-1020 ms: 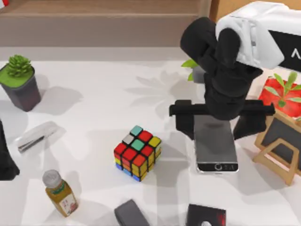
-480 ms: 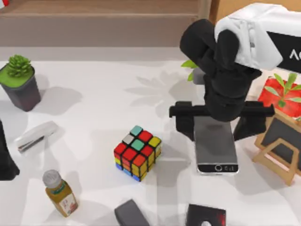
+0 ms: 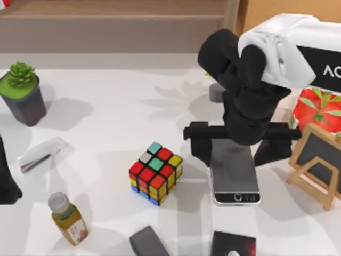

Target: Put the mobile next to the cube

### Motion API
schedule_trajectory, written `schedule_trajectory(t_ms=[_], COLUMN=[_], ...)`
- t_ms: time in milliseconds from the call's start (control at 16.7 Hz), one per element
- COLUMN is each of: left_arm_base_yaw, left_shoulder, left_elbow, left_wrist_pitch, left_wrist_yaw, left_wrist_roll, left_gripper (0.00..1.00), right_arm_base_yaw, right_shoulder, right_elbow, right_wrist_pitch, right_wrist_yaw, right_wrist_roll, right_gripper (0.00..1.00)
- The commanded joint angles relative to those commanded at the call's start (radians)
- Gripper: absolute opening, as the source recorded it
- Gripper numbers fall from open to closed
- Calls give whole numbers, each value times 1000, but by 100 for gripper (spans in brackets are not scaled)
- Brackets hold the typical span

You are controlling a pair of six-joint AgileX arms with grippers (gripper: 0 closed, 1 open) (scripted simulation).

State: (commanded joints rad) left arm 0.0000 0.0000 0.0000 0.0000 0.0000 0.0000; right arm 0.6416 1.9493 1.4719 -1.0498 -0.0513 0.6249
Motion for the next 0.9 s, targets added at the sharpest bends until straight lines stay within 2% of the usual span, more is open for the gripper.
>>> schedule_trajectory(t_ms=[420, 900], left_arm_base_yaw=[0, 0], left_shoulder=[0, 0], left_elbow=[0, 0], left_wrist_pitch=[0, 0], left_wrist_yaw=[0, 0], left_wrist_roll=[0, 0], left_gripper=[100, 100], right_arm_base_yaw=[3, -21], right_shoulder=[10, 54], right_elbow=[-38, -73], right_wrist_pitch=[67, 129], right_wrist_yaw=[-29, 43], right_wrist_roll=[2, 7], right_gripper=[0, 0])
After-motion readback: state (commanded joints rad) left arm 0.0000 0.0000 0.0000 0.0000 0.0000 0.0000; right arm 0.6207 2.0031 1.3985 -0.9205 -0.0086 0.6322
